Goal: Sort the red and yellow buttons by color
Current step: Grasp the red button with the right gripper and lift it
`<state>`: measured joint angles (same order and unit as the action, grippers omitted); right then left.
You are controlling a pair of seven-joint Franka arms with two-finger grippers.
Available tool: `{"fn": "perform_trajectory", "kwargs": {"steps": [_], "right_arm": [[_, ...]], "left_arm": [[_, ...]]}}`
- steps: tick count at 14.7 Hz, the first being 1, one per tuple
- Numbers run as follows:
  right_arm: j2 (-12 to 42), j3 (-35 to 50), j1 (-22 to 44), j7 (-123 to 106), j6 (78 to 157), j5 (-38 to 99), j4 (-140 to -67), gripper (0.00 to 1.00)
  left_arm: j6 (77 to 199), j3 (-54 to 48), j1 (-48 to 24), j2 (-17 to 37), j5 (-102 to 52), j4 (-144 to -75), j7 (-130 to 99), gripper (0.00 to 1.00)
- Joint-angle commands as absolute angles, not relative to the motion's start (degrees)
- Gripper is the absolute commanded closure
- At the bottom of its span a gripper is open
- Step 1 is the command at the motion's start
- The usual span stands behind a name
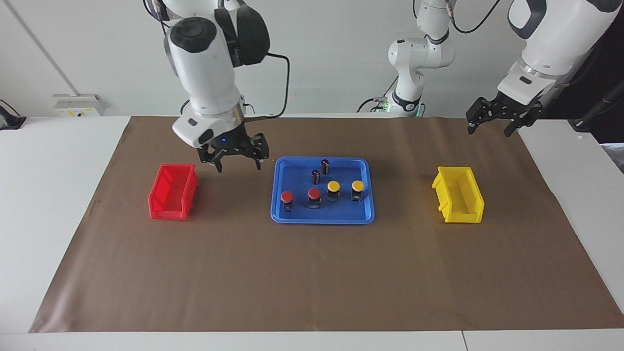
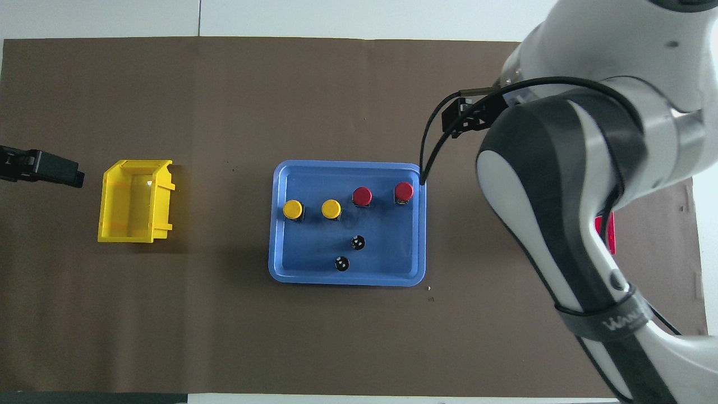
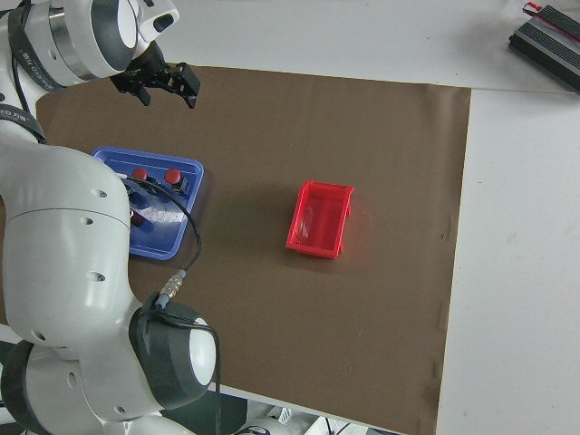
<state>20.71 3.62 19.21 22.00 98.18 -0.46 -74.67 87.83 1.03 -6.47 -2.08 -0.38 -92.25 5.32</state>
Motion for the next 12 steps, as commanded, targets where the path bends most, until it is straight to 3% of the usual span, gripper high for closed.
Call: {"fn": "perform_trajectory", "kwargs": {"steps": [1,5,10,12], "right_arm": [[20.3,3.7,21.1,25.2,108.1,-1.1,-83.8,0.00],[19.4,3.7,22.9,28.9,119.6,-1.2,-97.1,0.00],[20.1,3.7,24.4,30.4,125.7,-1.3,-103.3,0.00],[20.0,3.7,24.5,30.3,125.7,-1.3,-103.6,0.06]], "left_arm": [[88.1,0.6,-5.7,-3.5,-1.1,-93.9,6.0,0.00],[88.1,0.6,-5.7,-3.5,-1.1,-93.9,6.0,0.00],[88.1,0.6,-5.7,-3.6,-1.1,-93.9,6.0,0.00],[88.1,0.6,-5.7,-3.5,-1.1,-93.9,6.0,0.00]]}}
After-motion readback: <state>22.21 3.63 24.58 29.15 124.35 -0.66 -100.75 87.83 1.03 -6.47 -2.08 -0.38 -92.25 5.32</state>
